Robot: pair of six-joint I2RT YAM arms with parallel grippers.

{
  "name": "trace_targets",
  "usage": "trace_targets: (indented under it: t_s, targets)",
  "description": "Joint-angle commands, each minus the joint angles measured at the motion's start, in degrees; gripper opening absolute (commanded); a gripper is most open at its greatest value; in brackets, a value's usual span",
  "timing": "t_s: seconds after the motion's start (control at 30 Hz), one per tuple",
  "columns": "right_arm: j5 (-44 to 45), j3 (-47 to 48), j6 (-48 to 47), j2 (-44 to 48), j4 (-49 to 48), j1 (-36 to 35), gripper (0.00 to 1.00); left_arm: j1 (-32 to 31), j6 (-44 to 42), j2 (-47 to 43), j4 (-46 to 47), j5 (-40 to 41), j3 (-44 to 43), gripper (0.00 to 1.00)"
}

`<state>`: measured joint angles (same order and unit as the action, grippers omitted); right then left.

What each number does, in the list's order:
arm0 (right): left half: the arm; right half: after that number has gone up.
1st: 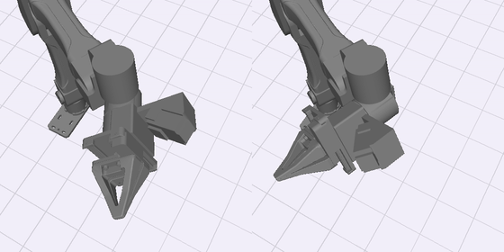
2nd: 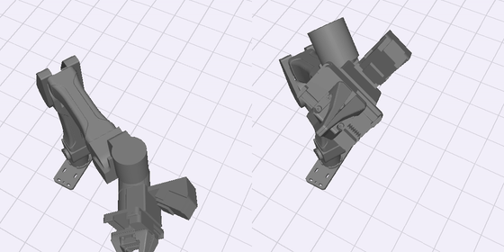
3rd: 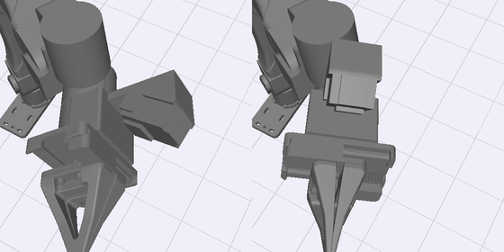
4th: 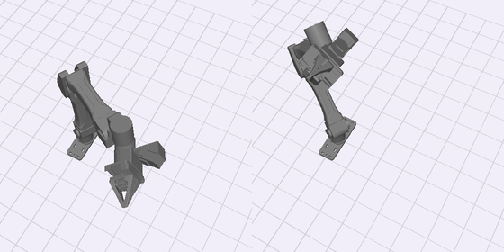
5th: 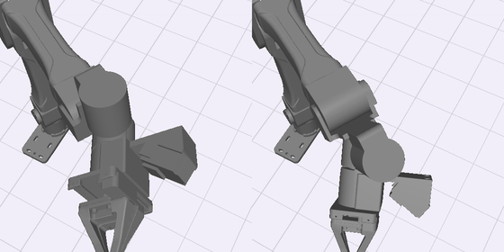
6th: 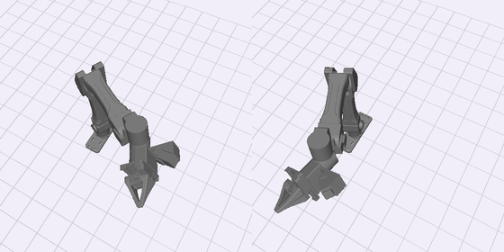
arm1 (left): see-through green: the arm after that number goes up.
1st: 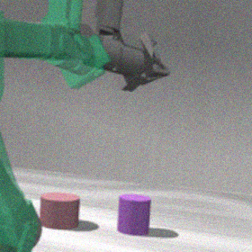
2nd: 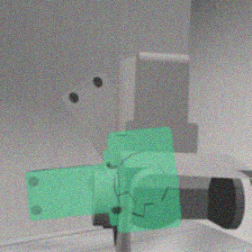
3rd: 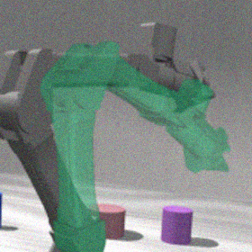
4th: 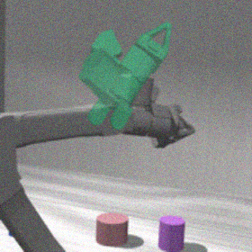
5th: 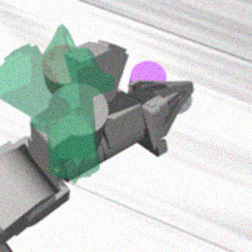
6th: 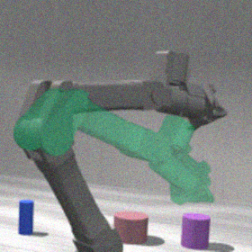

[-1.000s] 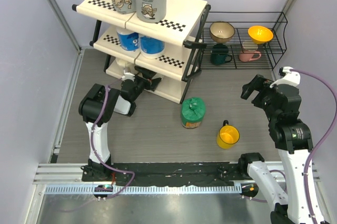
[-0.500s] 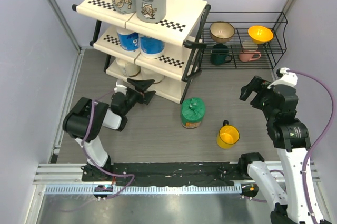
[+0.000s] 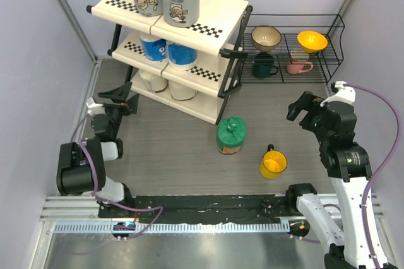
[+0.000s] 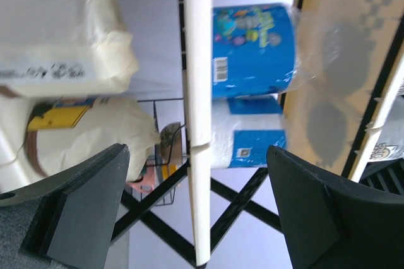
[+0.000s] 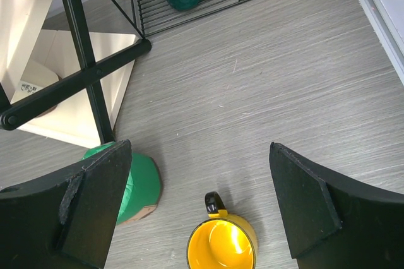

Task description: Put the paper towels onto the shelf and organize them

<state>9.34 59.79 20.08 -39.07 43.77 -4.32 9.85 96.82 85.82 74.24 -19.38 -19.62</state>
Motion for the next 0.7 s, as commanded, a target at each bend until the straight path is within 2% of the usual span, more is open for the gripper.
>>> trace_targets:
  t_s: [0.0, 0.17, 0.43, 0.67]
  targets:
    - [-0.47, 0.06, 0.23, -0.66, -3.07, -0.08, 0.95, 2.46, -1.98, -1.54, -2.69, -1.37, -5.42, 0.96]
    - [-0.38, -0.02, 0.14, -1.01, -3.16, 0.01, 0.96, 3.95, -0.05, 3.03, -1.91, 1.00, -10.43, 0.96]
    - [0.06, -0.46, -0.21, -1.54, -3.69, 0.01, 0.95, 6.94, 2.67, 13.22, 4.33, 1.45, -11.67, 0.95]
    - [0.15, -1.52, -0.12, -2.06, -4.48, -0.08, 0.96, 6.85, 2.50, 18.76, 4.87, 0.31, -15.71, 0.95]
